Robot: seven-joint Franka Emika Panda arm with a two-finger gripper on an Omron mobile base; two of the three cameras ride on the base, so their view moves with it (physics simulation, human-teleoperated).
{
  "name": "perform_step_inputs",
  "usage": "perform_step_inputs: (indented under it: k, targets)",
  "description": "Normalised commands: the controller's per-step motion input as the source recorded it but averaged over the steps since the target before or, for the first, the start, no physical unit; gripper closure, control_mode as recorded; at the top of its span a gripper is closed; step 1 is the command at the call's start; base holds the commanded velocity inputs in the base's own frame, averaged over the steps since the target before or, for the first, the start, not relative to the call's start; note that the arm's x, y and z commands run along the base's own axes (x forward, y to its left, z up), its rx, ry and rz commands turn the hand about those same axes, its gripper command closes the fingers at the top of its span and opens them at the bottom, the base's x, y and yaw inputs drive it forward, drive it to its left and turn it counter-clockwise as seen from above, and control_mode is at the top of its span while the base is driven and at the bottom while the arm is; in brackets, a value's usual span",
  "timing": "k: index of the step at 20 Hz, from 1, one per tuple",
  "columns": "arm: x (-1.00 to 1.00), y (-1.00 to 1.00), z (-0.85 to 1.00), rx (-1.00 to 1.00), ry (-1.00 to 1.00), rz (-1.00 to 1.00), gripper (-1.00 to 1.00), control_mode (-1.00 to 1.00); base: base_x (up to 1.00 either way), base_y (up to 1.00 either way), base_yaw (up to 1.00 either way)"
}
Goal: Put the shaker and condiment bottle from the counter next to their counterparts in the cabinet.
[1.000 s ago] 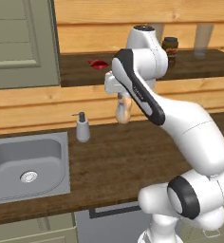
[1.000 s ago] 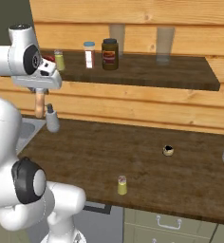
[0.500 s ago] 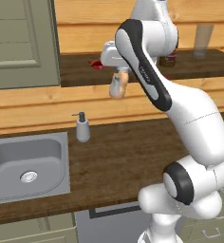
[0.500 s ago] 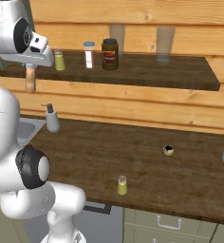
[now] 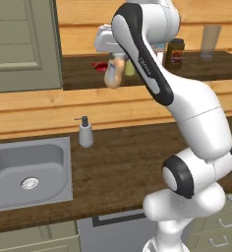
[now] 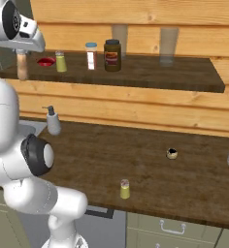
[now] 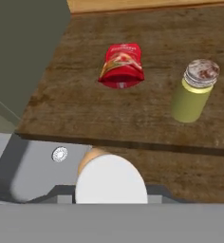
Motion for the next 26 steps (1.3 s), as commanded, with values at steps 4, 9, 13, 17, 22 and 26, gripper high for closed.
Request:
perform_step_inputs:
  k: [4,9,13,17,22,26]
  targets:
    - [0.40,0.25,0.57,0.00,-0.11,-0.01,1.00,-1.00,0.00,0.00,0.00]
    - [0.08,0.14,0.08,0.00,-0.03,0.00,1.00,-1.00,0.00,0.00,0.00]
    - [0.71,0.05,0.00,0.00,0.08,-0.08,1.00,-1.00,0.00,0.00,0.00]
    - [0.61,0.12,0.01,0.00,0.07,-0.12,1.00,-1.00,0.00,0.00,0.00]
    - [0.00,0.41,0.01,0.00,0.00,0.00,1.00,-1.00,0.00,0.00,0.00]
    - [0.00,0.18,0.00,0.00,0.00,-0.01,1.00,-1.00,0.00,0.00,0.00]
